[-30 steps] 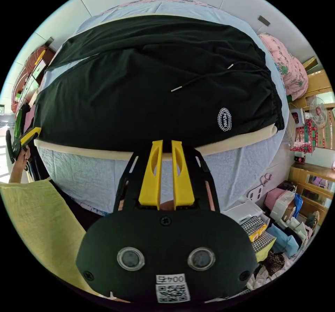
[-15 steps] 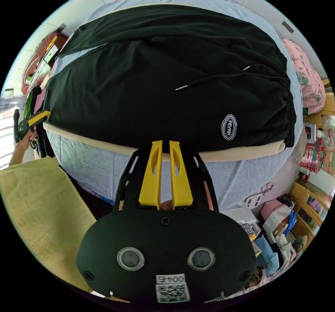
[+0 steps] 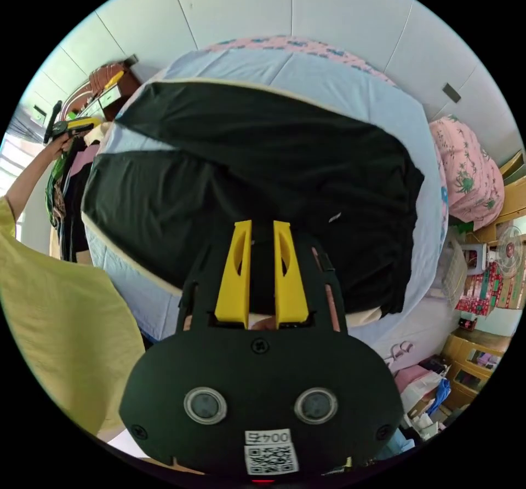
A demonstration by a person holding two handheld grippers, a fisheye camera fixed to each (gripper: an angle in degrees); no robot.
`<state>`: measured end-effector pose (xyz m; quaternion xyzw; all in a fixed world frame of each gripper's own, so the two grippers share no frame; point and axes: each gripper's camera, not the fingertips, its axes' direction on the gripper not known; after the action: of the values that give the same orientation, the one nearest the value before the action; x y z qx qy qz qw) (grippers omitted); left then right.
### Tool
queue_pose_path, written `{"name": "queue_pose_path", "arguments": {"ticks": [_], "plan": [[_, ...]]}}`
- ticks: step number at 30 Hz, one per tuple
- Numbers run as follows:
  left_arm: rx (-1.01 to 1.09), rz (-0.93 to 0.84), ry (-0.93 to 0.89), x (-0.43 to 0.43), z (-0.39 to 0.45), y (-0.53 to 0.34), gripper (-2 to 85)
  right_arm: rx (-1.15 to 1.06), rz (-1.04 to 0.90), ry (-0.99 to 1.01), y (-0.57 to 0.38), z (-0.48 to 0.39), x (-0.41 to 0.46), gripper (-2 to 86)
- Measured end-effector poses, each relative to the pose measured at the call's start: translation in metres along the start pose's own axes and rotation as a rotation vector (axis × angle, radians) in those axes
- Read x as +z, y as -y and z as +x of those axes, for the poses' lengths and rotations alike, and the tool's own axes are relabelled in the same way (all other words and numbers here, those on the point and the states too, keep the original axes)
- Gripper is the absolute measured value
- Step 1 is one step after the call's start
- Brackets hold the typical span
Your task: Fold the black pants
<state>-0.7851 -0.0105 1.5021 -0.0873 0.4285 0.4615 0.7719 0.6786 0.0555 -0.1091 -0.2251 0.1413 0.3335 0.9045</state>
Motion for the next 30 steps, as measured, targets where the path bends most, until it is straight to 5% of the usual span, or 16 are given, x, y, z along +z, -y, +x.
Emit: {"name": "queue_pose_path", "arguments": {"ticks": [12,30], "plan": [[0.448,-0.1,0.16,0.109,-0.043,0.191,11.4,-0.181,-0.067,-0.095,0.186,0.029,0.007,10.6],[0.72,-0.266,0.123,0.199,-0.001,0.26,9.3,-0.448,-0.368,-0.317,0.326,0.053,0.063,12.1]]}}
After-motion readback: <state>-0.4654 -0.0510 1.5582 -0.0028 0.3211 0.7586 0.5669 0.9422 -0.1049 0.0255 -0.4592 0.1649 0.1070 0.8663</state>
